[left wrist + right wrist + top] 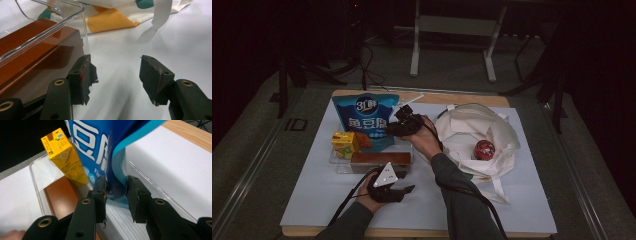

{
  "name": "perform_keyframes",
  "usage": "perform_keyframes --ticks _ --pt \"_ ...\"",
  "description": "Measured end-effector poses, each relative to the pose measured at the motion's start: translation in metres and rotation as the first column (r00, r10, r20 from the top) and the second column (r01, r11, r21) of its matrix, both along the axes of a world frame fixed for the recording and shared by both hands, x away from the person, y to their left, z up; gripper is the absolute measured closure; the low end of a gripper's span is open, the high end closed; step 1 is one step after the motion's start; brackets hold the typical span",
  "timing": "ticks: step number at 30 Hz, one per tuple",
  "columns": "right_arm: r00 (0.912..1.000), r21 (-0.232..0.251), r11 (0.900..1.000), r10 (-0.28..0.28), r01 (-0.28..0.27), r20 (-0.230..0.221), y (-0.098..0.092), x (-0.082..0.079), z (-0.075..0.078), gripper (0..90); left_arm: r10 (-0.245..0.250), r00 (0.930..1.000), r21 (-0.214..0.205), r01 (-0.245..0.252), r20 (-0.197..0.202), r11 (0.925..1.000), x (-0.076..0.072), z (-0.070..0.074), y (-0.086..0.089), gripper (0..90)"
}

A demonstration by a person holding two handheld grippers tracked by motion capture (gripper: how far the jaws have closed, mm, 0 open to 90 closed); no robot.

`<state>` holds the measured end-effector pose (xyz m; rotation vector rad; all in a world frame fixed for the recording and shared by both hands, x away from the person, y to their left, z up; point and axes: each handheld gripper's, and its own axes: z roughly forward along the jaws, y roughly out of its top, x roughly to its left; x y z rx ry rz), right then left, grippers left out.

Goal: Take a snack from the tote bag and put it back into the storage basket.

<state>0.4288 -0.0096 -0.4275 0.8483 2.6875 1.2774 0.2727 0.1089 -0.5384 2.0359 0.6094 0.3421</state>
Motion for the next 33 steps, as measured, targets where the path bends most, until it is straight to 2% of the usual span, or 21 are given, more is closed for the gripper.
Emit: perform_keyframes --ticks 9,16,24,33 --pt "0.9992 -0.009 0.9996 0.027 -0.026 0.029 -0.020 -0.007 0.013 65.4 0.001 1.0000 -0.002 -0.001 -0.002 1.0000 0.000 0.000 0.000 43.4" --pt "0.9997 -0.016 0.9999 0.002 -0.001 0.025 -0.034 -0.007 0.017 65.3 0.000 1.0000 -0.001 0.000 -0.001 1.0000 0.000 0.000 0.000 43.4" --pt "0.9985 -0.031 0.9993 -0.019 0.021 0.051 -0.053 -0.009 0.028 65.2 0.001 1.0000 0.001 -0.001 0.000 1.0000 0.000 0.000 0.000 43.3" --pt "0.9974 -0.051 0.9981 -0.031 0.035 0.064 -0.067 -0.012 0.033 65.2 0.003 1.0000 0.001 -0.003 0.001 1.0000 0.000 0.000 0.000 43.2"
